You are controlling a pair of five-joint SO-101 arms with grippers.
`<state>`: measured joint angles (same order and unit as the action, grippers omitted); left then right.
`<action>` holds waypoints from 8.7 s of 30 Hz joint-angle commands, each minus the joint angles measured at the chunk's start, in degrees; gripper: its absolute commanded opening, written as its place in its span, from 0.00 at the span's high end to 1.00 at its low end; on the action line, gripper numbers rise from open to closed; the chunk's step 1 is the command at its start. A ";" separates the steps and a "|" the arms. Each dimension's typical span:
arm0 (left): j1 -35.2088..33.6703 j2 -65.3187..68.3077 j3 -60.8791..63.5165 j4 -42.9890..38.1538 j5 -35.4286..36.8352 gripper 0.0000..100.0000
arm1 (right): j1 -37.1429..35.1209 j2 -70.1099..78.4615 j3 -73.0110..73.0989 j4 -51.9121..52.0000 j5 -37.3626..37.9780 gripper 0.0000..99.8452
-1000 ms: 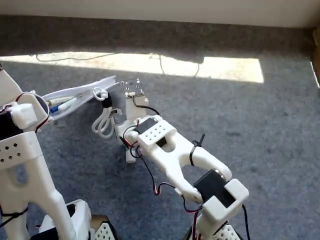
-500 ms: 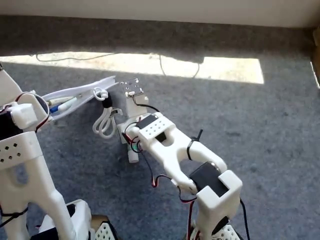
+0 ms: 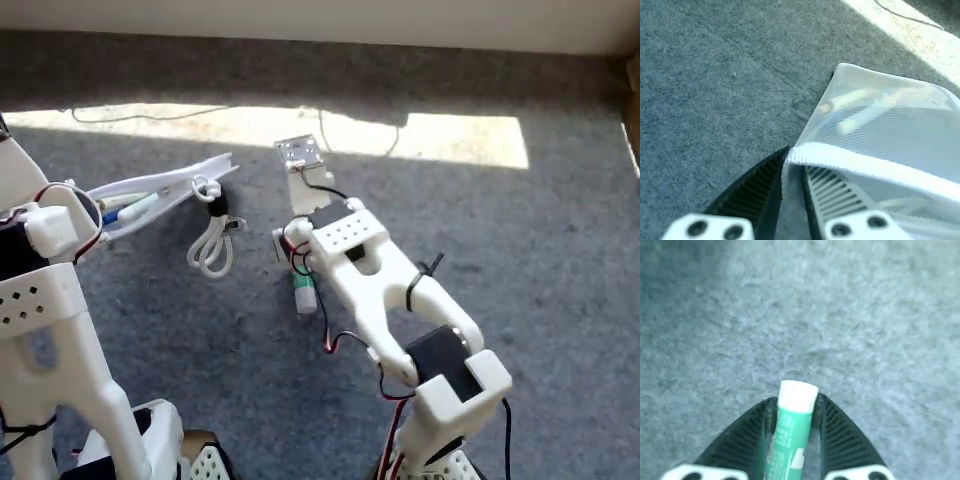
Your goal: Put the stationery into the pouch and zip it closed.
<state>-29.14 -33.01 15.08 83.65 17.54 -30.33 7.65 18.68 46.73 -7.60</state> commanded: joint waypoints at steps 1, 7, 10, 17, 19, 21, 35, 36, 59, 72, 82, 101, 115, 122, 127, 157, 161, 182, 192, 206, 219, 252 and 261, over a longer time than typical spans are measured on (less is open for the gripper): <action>3.74 -0.31 -1.27 -0.70 0.53 0.99 | 3.03 -8.66 -2.51 0.48 0.79 0.99; 9.01 -0.31 -1.63 -0.70 0.53 0.99 | 5.76 -15.34 -2.24 0.48 0.79 0.99; 11.65 -0.31 -1.71 -0.70 0.53 0.99 | 7.16 -17.01 -2.24 0.48 0.62 0.99; 17.54 -8.04 -1.54 -0.62 0.53 0.99 | 7.96 -22.37 -1.27 0.48 0.44 0.99; 19.38 -11.21 -1.27 -0.62 0.53 0.99 | 7.96 -24.92 0.66 0.40 0.70 0.99; 20.97 -13.41 -1.27 -0.53 0.53 0.99 | 7.96 -27.56 2.15 0.22 0.79 0.99; 23.60 -13.49 -4.79 1.85 0.53 0.99 | 10.51 -43.12 3.30 0.13 0.44 0.99; 23.60 -13.41 -4.70 1.85 0.53 0.99 | 10.42 -44.79 3.30 0.13 0.44 0.99; 23.25 5.93 -13.41 2.29 0.53 0.99 | -9.63 -62.46 17.19 -30.11 0.79 0.99; 23.16 5.93 -12.97 2.29 0.44 0.99 | -10.07 -61.85 33.71 -67.91 0.79 0.99; 23.16 5.93 -12.88 2.29 0.44 0.99 | -12.09 -52.88 36.79 -81.10 0.79 0.99; 22.20 5.93 -12.79 2.29 0.44 0.99 | -7.87 -35.38 36.97 -96.66 1.76 0.99; 21.32 5.93 -12.79 2.20 0.44 0.99 | -13.41 -35.38 39.16 -96.48 18.55 0.99; 21.32 5.93 -12.79 2.20 0.44 0.99 | -13.41 -35.38 40.04 -96.48 18.46 0.83; 21.32 6.02 -12.79 2.20 0.44 0.99 | -13.41 -35.38 40.04 -96.48 18.46 0.83; 19.47 6.20 -12.62 2.29 0.35 0.99 | -8.84 -78.55 37.85 -27.47 6.86 0.83; 19.47 5.93 -11.65 2.11 0.44 0.99 | -8.84 -75.03 35.47 -20.88 6.77 0.83; 19.47 5.93 -10.95 1.85 0.35 0.99 | -5.05 -62.02 35.30 -29.23 0.26 0.83; 19.47 5.93 -10.95 1.76 0.35 0.99 | -3.47 -62.11 35.30 -29.23 0.35 0.91; 19.47 6.29 -10.86 1.76 0.26 0.99 | -3.47 -62.20 35.47 -26.33 8.00 1.00; 20.00 6.37 -10.86 1.85 0.53 0.73 | -5.32 -76.79 35.47 -10.68 8.09 1.00; 54.11 6.37 -11.65 -15.03 -14.15 0.73 | -3.30 -112.84 57.10 7.43 8.09 1.00; 55.96 6.11 -14.20 -14.59 -15.91 0.73 | -1.63 -112.84 56.92 7.43 8.09 1.00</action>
<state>25.63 -26.33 4.79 69.67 2.15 -32.62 -104.35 76.26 54.29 -0.31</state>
